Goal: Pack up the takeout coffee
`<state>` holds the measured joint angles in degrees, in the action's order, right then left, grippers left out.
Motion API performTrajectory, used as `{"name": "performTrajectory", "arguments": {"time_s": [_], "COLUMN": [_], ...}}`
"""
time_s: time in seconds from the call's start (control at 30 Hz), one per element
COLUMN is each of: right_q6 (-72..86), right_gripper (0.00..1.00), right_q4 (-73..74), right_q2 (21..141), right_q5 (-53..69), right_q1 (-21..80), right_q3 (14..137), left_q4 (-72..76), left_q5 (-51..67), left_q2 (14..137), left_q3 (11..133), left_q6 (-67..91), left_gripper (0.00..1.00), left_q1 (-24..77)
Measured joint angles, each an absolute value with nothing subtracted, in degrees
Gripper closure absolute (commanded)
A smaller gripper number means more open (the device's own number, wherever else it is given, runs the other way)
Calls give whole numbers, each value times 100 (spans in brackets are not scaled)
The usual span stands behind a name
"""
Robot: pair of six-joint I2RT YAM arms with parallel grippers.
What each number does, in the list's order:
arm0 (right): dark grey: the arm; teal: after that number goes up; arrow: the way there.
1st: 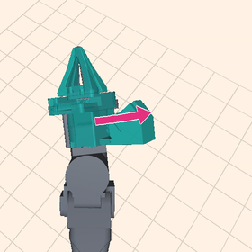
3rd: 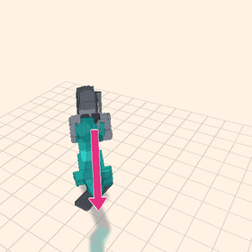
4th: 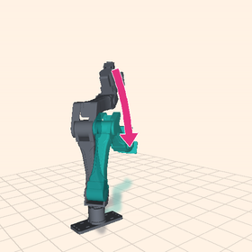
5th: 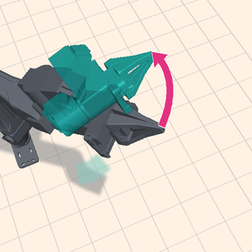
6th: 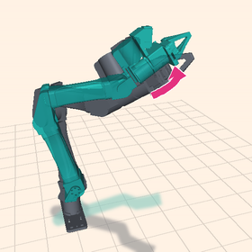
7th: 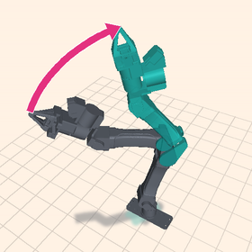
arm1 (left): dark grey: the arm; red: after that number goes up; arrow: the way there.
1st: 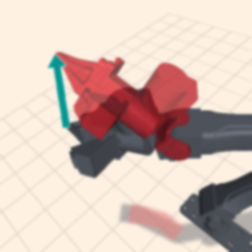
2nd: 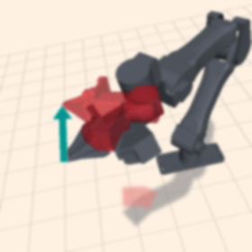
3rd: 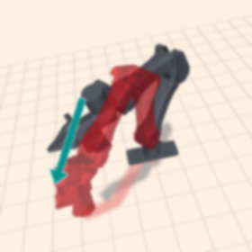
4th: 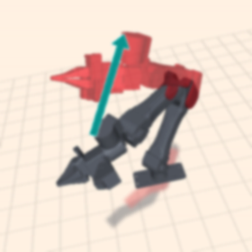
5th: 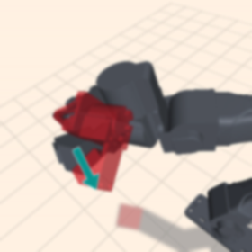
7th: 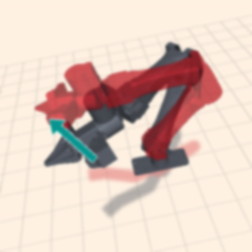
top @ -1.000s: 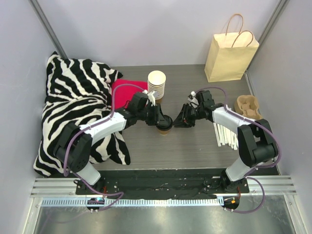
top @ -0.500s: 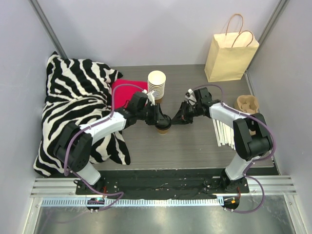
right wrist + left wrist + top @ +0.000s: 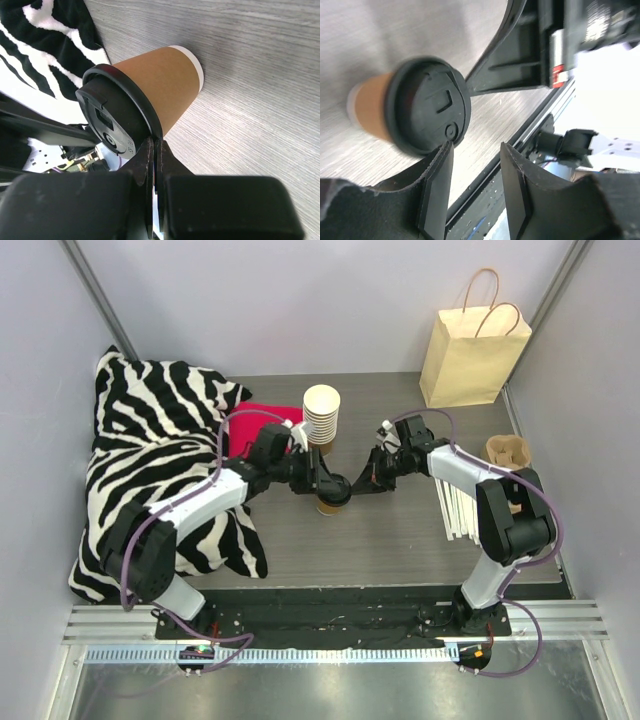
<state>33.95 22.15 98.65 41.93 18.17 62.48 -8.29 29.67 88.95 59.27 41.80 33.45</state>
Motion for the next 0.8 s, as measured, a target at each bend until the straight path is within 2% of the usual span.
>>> {"name": "performTrajectory", "arguments": {"time_s": [0.3,0.57,0.8], "right_q6": [3253,2899,2281], "right_gripper": [99,99,99], "right_q4": [2414,2801,3527], "right_q2": [10108,10217,10315], "right_q5": [4346,4368,4167], "right_q1": [1817,1848,2102], "right_q3": [6488,6952,7435], "left_q4": [-1227,-1396,-1142], "left_q5": [2891,2849,2877], "left_q2": [7926,8228,8486], "left_q3": [5791,5544,5319], "left_q6": [4010,4005,4163], "left_gripper": [56,67,73], "left_q1": [2696,2655,2499]}}
